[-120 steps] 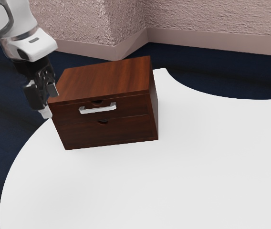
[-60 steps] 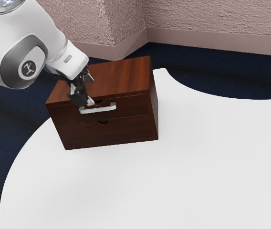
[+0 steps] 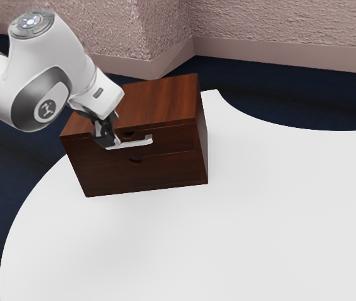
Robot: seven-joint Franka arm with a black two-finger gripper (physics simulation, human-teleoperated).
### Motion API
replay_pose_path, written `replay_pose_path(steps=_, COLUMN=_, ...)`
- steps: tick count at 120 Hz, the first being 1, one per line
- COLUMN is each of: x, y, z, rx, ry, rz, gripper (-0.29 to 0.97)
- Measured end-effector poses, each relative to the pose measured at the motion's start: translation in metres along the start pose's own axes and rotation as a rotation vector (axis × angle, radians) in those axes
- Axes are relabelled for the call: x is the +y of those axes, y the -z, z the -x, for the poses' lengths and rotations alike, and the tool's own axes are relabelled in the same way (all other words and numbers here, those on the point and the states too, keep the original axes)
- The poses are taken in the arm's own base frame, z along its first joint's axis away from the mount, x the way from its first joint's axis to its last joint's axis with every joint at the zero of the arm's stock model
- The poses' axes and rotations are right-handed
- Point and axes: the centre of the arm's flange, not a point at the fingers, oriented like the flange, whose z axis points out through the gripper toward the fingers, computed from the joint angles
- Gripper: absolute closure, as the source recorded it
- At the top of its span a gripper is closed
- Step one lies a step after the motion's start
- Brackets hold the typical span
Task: Pull the drawer handle with one arm to open the drawer
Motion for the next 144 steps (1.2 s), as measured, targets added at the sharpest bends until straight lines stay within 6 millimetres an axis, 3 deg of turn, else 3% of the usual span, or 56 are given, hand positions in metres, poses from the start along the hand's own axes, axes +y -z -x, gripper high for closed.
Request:
replay_pose_path(steps=60, x=0.005, y=-0.025, z=-0.005, rx=-0.035, ry=0.052, rz=0.027, gripper=0.3)
replay_pose_path(steps=85, x=0.001, y=-0.046, z=-0.003, rx=-0.058, ry=0.063, rz=0.037, gripper=0.35)
replay_pose_path(steps=144, x=0.0, y=-0.058, z=-0.009, rx=-0.061, ry=0.051, rz=0.034, gripper=0.37)
